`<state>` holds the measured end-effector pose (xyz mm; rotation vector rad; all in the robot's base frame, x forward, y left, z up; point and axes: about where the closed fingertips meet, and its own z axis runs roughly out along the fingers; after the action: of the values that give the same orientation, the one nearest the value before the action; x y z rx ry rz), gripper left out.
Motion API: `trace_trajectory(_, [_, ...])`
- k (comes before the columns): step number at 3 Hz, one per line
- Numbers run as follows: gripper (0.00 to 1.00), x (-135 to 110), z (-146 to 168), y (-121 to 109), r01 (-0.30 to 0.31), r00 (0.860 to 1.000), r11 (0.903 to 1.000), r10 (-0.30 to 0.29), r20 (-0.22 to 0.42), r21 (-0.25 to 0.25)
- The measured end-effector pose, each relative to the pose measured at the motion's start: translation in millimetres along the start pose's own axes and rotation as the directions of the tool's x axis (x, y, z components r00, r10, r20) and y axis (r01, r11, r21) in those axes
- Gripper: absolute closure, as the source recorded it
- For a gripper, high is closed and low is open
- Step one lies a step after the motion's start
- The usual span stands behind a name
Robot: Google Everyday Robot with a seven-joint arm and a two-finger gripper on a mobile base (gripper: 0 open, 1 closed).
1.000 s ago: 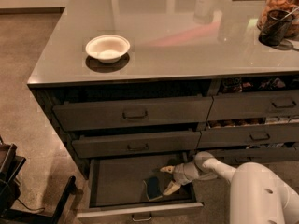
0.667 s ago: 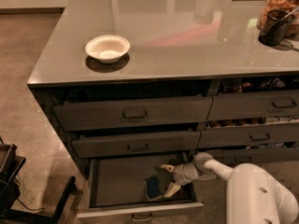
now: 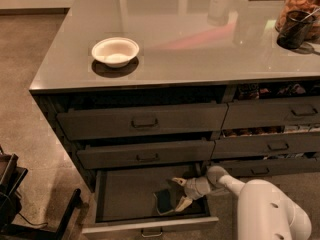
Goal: Pick sponge from bottom drawer and place on counter
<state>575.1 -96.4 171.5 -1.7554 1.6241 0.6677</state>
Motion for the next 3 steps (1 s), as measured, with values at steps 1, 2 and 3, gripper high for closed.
trace_trajectory(1, [0.14, 6, 11, 0, 0.001, 1.0, 1.0, -0.001, 0.016, 0.001])
trace_trajectory(2, [0.12, 8, 21, 1, 0.009, 0.999, 1.0, -0.009, 0.034, -0.003])
trace_trajectory(3, [0.09, 5, 32, 1, 0.028, 0.998, 0.9996, -0.027, 0.063, -0.008])
